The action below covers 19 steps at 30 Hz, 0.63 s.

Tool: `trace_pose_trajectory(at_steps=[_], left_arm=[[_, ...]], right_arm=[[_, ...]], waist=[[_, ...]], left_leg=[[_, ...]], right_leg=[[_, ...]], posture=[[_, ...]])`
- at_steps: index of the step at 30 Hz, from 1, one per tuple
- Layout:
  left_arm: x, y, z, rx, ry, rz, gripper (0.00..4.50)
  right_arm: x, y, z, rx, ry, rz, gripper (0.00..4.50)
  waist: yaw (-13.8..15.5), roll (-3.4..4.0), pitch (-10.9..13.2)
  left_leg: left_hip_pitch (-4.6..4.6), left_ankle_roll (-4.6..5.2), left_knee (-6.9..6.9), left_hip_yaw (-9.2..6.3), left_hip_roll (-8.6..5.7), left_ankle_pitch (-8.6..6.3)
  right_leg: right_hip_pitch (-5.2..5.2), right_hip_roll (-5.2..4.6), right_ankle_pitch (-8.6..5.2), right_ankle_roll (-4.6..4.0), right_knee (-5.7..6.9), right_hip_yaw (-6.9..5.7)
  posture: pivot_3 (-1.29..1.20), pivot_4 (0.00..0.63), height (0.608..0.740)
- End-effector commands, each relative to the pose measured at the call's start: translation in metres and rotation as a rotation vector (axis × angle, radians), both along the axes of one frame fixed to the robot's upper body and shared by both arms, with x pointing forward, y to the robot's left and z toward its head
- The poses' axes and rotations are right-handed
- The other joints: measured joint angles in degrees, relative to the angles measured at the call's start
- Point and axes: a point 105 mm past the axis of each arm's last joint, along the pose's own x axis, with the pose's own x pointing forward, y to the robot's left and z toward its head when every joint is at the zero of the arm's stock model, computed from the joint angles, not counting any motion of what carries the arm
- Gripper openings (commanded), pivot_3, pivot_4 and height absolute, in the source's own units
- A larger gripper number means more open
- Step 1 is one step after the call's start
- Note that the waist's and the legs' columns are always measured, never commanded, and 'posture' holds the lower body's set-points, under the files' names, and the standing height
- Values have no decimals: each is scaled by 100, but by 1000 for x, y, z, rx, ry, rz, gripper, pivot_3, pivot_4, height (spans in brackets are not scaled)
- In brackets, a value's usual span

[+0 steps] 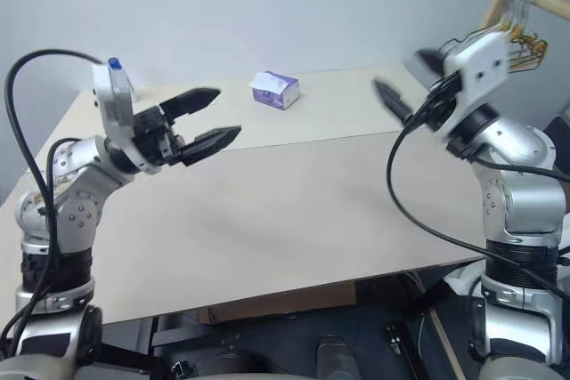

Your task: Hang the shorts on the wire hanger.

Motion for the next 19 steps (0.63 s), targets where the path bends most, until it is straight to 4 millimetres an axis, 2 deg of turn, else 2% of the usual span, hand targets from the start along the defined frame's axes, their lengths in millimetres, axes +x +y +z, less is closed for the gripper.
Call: trace_pose_trajectory(at_steps=[1, 3, 6, 11, 19], left_arm=[[-5, 10, -11, 86, -31, 38, 4500], [-13, 18, -31, 175, -2, 43, 4500], [-25, 26, -47, 244, 42, 24, 4500], [-42, 33, -59, 288, 84, 7, 4500], [-52, 30, -67, 283, 123, -14, 4500]], right_arm=[[-15, 25, -30, -156, 129, 231, 4464], [-18, 31, -54, -233, 207, 293, 4464], [-19, 37, -68, -273, 239, 335, 4464], [-26, 44, -77, -277, 273, 394, 4464], [-31, 45, -82, -295, 281, 411, 4464]], waist=[[113, -6, 2], [223, -15, 5], [322, -20, 9], [526, -28, 14], [673, -29, 15]], left_leg=[[-1, 0, 0, 0, 0, 0], [-4, 3, 0, 0, 3, -3], [-24, 3, 3, 0, 4, -3], [-46, 2, 9, 1, 6, -3], [-47, 1, 9, 1, 5, -2]], right_leg=[[0, -1, 0, 0, -1, -2], [0, -3, -2, -2, -4, -9], [-20, -12, -2, -4, -1, -14], [-47, -17, -1, -6, 6, -22], [-49, -12, -1, -11, 8, -30]], posture=[[92, 0, 740], [101, 0, 740], [115, 0, 740], [150, 6, 740], [144, 2, 740]])
